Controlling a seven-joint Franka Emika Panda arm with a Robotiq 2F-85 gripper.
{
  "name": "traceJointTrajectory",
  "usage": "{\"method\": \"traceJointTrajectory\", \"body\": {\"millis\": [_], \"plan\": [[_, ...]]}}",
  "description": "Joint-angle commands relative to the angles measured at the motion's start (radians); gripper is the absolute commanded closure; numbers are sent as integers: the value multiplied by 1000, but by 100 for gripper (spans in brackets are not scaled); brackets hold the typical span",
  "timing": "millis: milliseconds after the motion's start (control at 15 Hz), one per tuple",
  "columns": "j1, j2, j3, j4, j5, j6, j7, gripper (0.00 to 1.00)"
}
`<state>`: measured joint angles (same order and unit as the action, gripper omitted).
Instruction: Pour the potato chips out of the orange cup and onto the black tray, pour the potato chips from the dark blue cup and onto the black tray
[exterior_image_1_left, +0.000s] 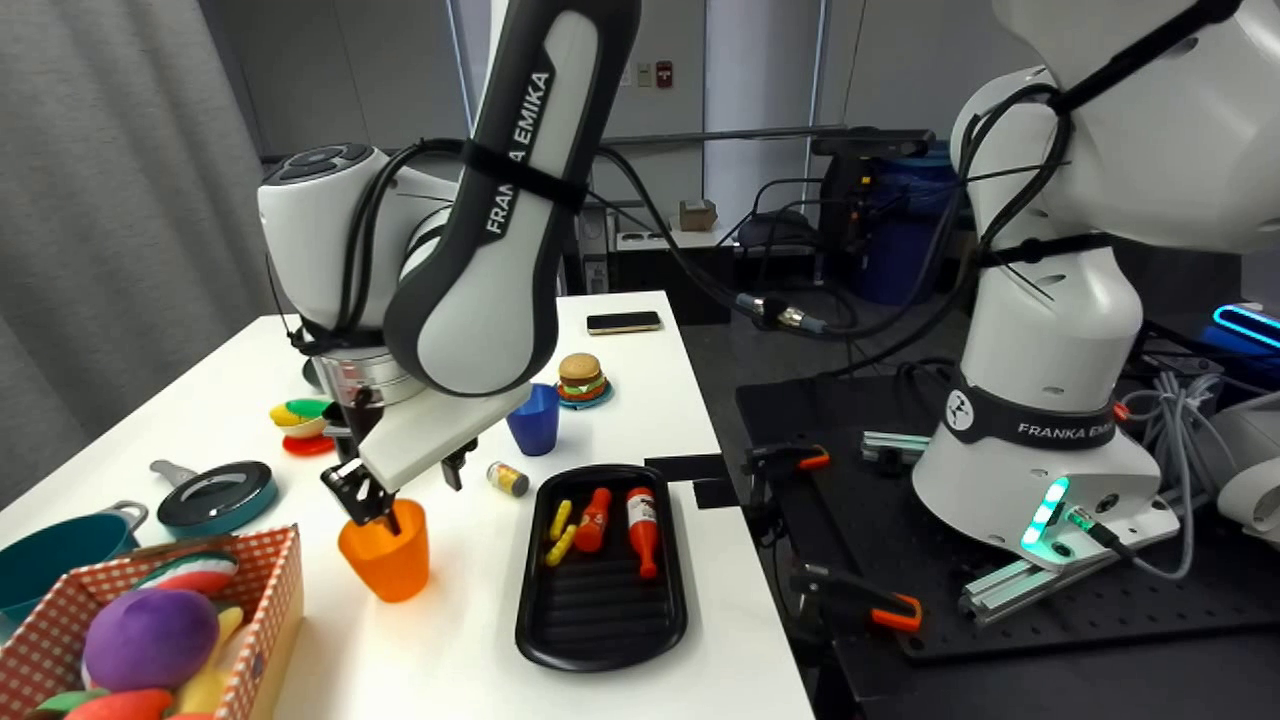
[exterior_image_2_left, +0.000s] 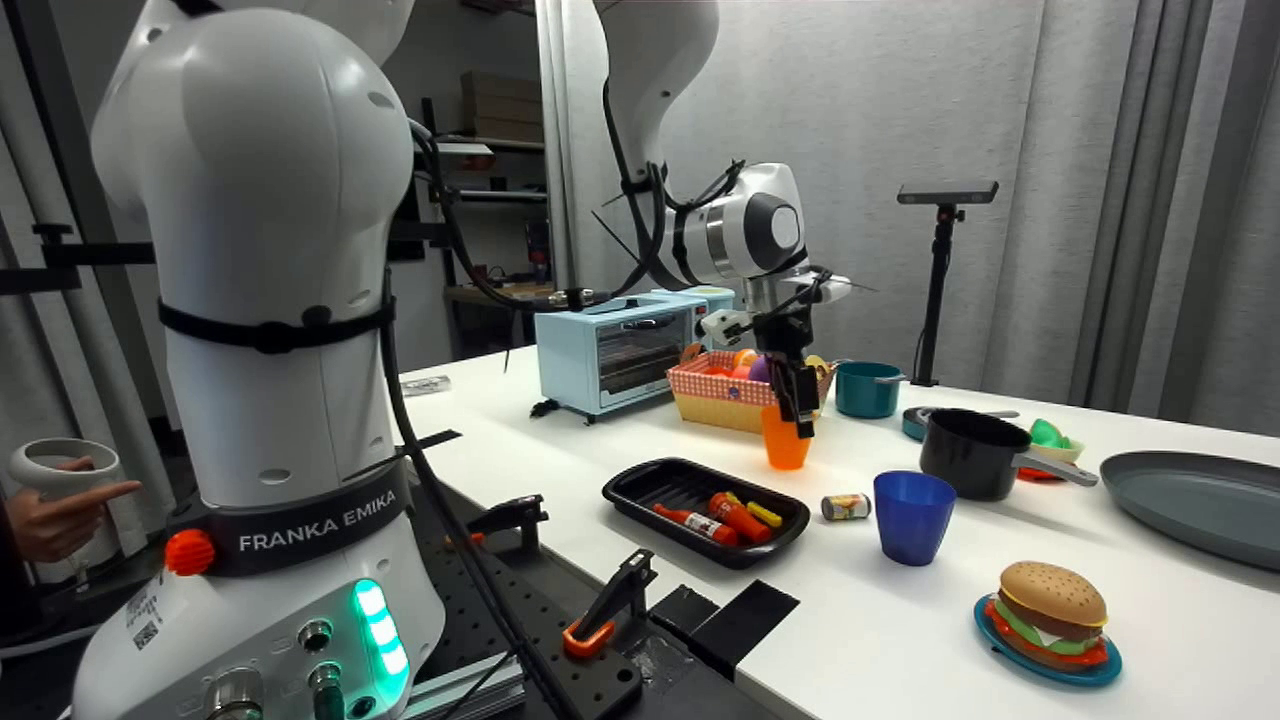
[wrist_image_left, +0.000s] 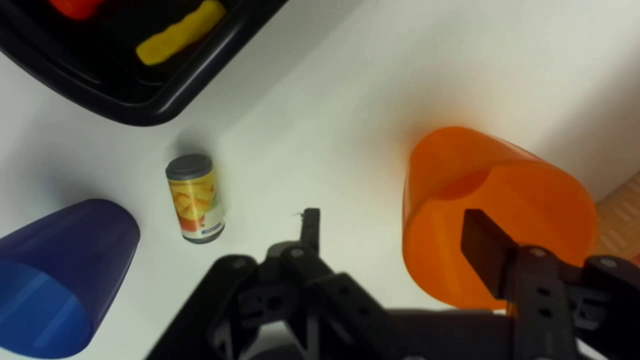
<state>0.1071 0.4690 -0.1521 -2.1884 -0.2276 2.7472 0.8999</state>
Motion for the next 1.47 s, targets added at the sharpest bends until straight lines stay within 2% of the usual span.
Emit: {"method": "traceJointTrajectory", "body": {"millis": [0, 133, 600, 800, 1000, 1133, 1200, 1267, 1400], "plan": [[30, 4, -32, 10, 23, 23, -20, 8], [40, -13, -40, 6, 17, 14, -16, 5], [77, -73, -64, -10, -2, 2, 10, 10], [95, -107, -83, -23, -15, 3, 26, 8], [90, -159, -100, -44, -32, -7, 15, 11], [86, -198, -106, -65, -49, -10, 13, 11], [88, -219, -110, -78, -63, -11, 19, 7], [65, -148, -84, -22, -31, -3, 2, 10], [60, -180, -85, -43, -48, -3, 5, 7]]}}
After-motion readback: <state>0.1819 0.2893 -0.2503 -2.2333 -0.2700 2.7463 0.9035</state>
